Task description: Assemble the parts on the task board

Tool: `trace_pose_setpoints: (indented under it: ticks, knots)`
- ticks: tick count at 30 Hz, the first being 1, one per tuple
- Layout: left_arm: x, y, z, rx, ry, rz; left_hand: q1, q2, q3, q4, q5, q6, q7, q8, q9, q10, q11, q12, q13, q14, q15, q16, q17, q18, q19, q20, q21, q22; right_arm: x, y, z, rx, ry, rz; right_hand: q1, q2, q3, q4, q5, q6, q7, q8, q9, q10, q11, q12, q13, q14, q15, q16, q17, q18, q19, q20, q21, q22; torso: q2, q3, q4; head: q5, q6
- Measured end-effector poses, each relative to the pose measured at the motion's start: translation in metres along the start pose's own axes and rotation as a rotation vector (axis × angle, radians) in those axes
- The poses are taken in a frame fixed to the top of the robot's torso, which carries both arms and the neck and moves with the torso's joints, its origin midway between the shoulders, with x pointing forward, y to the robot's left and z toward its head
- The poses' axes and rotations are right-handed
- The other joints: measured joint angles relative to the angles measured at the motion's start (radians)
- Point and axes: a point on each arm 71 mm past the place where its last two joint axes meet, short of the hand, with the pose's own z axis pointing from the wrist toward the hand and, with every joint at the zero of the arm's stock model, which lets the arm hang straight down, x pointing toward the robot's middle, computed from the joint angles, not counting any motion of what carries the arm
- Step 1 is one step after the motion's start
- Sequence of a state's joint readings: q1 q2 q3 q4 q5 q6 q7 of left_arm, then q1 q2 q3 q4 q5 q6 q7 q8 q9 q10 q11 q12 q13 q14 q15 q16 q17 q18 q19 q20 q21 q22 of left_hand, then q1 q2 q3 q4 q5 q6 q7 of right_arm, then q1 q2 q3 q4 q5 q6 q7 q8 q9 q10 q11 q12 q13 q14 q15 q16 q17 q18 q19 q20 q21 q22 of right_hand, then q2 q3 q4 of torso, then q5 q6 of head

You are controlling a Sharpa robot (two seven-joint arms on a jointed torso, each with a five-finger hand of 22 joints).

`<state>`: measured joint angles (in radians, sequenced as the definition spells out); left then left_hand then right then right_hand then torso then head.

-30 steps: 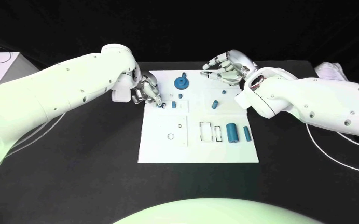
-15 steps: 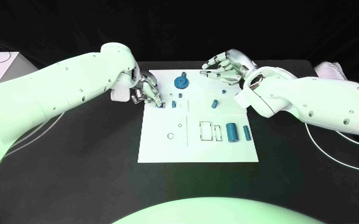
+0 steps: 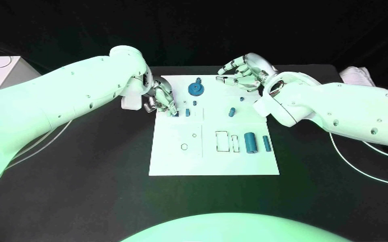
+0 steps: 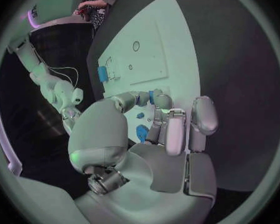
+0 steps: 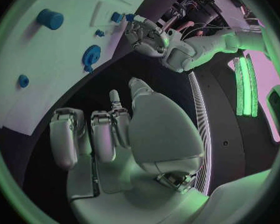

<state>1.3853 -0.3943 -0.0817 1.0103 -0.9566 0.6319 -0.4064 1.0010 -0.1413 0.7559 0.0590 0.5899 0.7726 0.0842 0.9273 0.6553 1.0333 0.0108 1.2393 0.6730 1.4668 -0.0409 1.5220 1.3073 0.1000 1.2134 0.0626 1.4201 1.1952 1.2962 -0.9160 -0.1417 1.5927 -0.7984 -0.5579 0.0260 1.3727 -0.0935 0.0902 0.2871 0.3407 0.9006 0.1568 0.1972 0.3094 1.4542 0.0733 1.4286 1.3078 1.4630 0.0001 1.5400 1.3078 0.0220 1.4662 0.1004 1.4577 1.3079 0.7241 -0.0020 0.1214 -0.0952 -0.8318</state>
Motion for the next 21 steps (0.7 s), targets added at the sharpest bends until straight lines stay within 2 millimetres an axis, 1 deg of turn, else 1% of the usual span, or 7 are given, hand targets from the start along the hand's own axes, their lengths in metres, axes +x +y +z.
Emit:
trace_pose_setpoints:
  ticks: [11,21]
  knots:
    - [-0.0002,-0.0016,0.0013,0.0,0.007,-0.002,0.0,0.0,0.0,0.0,0.0,0.0,0.0,-0.003,0.0,0.0,0.0,0.0,0.002,0.0,0.0,0.0,0.0,0.0,0.0,0.0,0.0,0.0,0.0002,0.0001,0.0,0.0,0.001,0.0,0.0,0.0,0.0,0.0,0.0,0.0,0.0,0.0,0.0,0.0,0.0,0.0,0.0,0.0,0.0,0.0,0.0,0.0,0.0,0.0,0.0,0.0,0.001,0.0005,-0.0004,0.0,0.001]
    - [-0.0002,-0.0018,0.0049,-0.018,0.008,0.005,0.0,0.0,0.0,0.0,0.004,0.0,0.0,-0.003,0.0,0.0,0.001,0.0,0.002,0.0,0.0,0.0,0.0,0.0,0.0,0.0,0.0,0.0,0.0004,0.0003,0.0,0.0,0.002,0.0,0.0,0.0,0.0,0.0,0.0,0.0,0.0,0.0,0.0,0.0,0.0,0.0,0.0,0.0,0.0,0.0,0.0,0.0,0.0,0.0,0.0,0.0,0.002,0.0,-0.0007,-0.003,-0.003]
